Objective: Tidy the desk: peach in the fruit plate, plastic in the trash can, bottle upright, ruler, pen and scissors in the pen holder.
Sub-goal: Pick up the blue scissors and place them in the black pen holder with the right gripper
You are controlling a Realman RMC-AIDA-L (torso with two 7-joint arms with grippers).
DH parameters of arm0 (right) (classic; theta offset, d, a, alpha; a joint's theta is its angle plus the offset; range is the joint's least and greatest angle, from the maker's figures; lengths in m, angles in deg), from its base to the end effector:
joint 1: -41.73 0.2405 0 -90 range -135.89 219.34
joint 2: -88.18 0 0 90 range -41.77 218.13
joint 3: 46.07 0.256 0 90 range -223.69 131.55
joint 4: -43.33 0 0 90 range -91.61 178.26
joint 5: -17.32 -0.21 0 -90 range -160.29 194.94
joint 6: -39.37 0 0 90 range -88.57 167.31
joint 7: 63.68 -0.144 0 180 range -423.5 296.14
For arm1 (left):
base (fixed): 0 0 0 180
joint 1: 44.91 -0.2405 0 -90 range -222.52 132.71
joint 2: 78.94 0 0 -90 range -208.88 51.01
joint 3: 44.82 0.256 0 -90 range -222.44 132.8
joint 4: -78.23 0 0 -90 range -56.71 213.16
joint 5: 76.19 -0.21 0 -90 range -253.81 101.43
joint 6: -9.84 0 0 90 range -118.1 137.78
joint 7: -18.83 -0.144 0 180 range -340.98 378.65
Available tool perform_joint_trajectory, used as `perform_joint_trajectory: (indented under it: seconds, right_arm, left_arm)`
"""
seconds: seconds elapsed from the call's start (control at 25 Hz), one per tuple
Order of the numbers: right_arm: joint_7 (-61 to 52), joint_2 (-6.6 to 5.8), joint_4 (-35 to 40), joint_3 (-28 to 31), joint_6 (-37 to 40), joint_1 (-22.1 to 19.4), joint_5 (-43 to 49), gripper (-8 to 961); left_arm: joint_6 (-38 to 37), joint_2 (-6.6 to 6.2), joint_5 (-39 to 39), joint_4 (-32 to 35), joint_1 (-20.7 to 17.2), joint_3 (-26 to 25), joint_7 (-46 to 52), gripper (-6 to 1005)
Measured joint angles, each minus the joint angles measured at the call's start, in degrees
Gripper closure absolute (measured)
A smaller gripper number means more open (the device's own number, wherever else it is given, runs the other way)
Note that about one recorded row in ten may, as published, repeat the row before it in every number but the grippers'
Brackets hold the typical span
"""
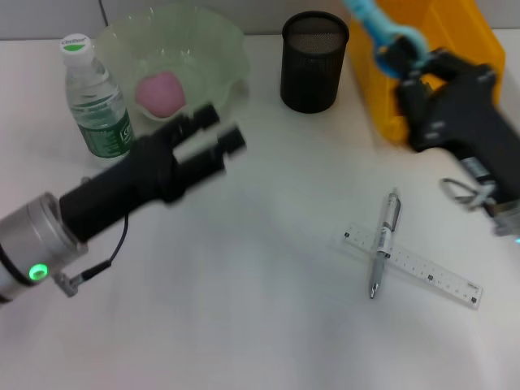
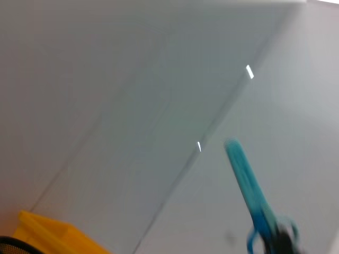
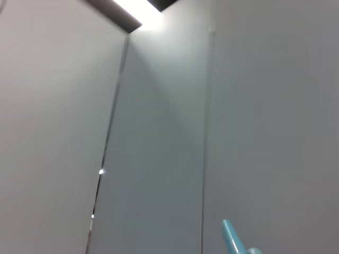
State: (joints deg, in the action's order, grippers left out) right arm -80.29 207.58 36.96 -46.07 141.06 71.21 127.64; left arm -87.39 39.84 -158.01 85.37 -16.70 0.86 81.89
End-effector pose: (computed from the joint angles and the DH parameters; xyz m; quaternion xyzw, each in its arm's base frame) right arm 0.2319 0.2830 -0.0306 -0.7600 0.0342 0.5226 0.3848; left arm -0.2514 0.2827 -0.0349 -0.8106 -0.2800 -0.4985 0.1263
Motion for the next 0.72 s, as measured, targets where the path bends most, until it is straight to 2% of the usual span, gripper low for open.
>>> perform_joint_trajectory:
  seconds: [0.04,0.08,0.12,0.16,0.2,0.24,0.28,0.32,0.36,0.4,0.44,0.48,0.52,0.56,0.6,0.64,0.68,0.72]
  right_arm:
    - [-10.61,-0.14,6.54,0.01,2.54,-0.06,-0.01,884]
    - [-10.61,-0.14,6.54,0.01,2.54,-0.06,-0.01,884]
    - [-22.80,-0.29,14.16,-0.22,4.44,0.38,0.00,883]
    - [-22.80,-0.29,14.16,-0.22,4.44,0.38,0.00,883]
    - [-30.09,-0.48,18.96,-0.39,4.98,0.94,0.01,883]
    - [-43.82,-1.04,27.91,-2.11,5.22,2.15,0.36,883]
    - [-43.82,-1.04,27.91,-2.11,5.22,2.15,0.36,883]
    - [-54.78,-2.11,35.26,-6.14,4.95,3.18,0.58,883]
    - [-54.78,-2.11,35.26,-6.14,4.95,3.18,0.58,883]
    - [-60.17,-2.84,38.88,-8.72,4.65,3.66,0.58,883]
    - [-69.76,-4.53,44.64,-14.07,3.66,4.76,0.60,883]
    - [-69.76,-4.53,44.64,-14.07,3.66,4.76,0.60,882]
    - [-80.84,-6.38,49.61,-20.22,2.07,6.14,1.00,882]
    - [-80.84,-6.38,49.61,-20.22,2.07,6.14,1.00,882]
    - [-86.07,-7.25,51.89,-23.30,1.16,6.86,1.30,882]
    - [-94.29,-8.75,56.20,-28.60,-0.90,8.42,2.60,882]
    - [-94.29,-8.75,56.20,-28.60,-0.90,8.42,2.60,882]
    - [-98.76,-9.58,58.90,-31.54,-2.01,9.62,3.86,883]
  left_arm:
    - [0.80,-0.15,-0.02,2.18,-1.41,3.50,-4.39,195]
    - [0.80,-0.15,-0.02,2.18,-1.41,3.50,-4.39,195]
    - [1.39,-0.21,-0.02,3.26,-2.14,5.58,-6.90,196]
    - [1.39,-0.21,-0.02,3.26,-2.14,5.58,-6.90,197]
    - [1.78,-0.24,-0.01,3.94,-2.53,7.26,-8.50,197]
    - [2.39,-0.28,-0.01,4.52,-2.94,9.38,-10.32,197]
    - [2.39,-0.28,-0.01,4.52,-2.94,9.38,-10.32,197]
    - [3.76,-0.34,-0.01,4.74,-3.31,12.12,-12.74,197]
    - [3.76,-0.34,-0.01,4.74,-3.31,12.12,-12.74,197]
    - [4.76,-0.37,-0.01,4.76,-3.42,13.52,-13.90,197]
    - [6.92,-0.40,-0.01,4.81,-3.71,15.90,-16.19,197]
    - [6.92,-0.40,-0.01,4.81,-3.71,15.90,-16.19,197]
    - [8.09,-0.41,-0.01,4.87,-4.03,17.05,-18.07,197]
    - [8.09,-0.41,-0.01,4.87,-4.03,17.05,-18.07,197]
    - [8.51,-0.42,0.00,4.89,-4.19,17.26,-18.88,197]
    - [9.11,-0.47,-0.01,4.97,-4.68,17.32,-20.18,197]
    - [9.11,-0.47,-0.01,4.97,-4.68,17.32,-20.18,197]
    - [9.26,-0.49,0.00,5.35,-5.08,17.14,-20.50,197]
